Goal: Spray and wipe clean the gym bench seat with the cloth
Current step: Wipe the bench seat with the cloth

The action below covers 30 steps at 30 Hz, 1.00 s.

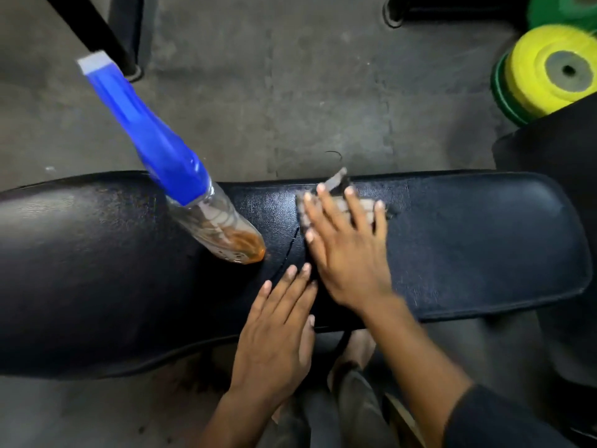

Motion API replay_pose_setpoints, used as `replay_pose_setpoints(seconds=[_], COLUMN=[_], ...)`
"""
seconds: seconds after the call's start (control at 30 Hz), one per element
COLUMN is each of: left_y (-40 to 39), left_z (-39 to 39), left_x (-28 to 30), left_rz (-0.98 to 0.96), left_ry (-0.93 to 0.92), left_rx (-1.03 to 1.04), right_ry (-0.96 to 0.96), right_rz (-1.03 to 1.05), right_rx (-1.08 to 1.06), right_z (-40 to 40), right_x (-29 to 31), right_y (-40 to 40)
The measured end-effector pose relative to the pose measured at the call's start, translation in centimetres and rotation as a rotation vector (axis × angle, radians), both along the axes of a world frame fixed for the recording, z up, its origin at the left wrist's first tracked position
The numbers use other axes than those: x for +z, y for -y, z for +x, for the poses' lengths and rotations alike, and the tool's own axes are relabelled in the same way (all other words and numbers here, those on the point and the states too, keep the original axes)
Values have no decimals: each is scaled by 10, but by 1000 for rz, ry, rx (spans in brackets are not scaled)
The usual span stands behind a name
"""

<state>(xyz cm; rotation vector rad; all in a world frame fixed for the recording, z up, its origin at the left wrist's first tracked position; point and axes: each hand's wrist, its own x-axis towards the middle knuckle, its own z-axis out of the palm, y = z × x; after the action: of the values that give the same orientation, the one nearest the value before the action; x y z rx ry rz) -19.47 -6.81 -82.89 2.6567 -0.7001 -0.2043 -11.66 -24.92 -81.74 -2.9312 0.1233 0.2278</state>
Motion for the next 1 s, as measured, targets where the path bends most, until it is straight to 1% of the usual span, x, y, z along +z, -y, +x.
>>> replay_pose_setpoints(seconds=[0.07,0.17,0.23,0.3,0.4,0.5,0.57,0.63,0.7,0.77,0.83,0.9,0.93,1.0], left_y=[-15,-43,-63,-83,-111,-127,-132,-133,-132,-129,-122,-114,-111,-110], left_z=[-2,-4,-1,0,2,7,17,30,48,65,79,84,84,81], left_x=[4,7,10,11,13,16,21,26,30,29,25,18,15,10], left_rz=[-39,-74,-87,-75,-38,-21,-23,-5,26,65,110,143,155,167], left_ry=[-23,-37,-21,-25,-23,1,-10,-30,-25,-6,9,27,44,73], left_rx=[-13,-82,-90,-68,2,141,293,420,469,456,459,490,505,524], right_ry=[19,-2,-18,-28,-32,-16,15,2,-33,-68,-91,-97,-98,-101], right_rz=[-3,-2,-38,-74,-45,-46,-71,-70,-68,-89,-130,-121,-99,-70], right_rx=[52,61,7,-110,-195,-121,-68,3,78,112,27,-118,-172,-198], right_z=[-39,-93,-98,-75,-18,-1,-29,-75,-114,-126,-108,-70,-52,-30], right_x=[0,-1,3,5,2,-4,-6,-5,-3,-2,1,2,3,2], right_y=[-14,-9,7,19,12,-20,-39,-48,-44,-22,1,11,8,-14])
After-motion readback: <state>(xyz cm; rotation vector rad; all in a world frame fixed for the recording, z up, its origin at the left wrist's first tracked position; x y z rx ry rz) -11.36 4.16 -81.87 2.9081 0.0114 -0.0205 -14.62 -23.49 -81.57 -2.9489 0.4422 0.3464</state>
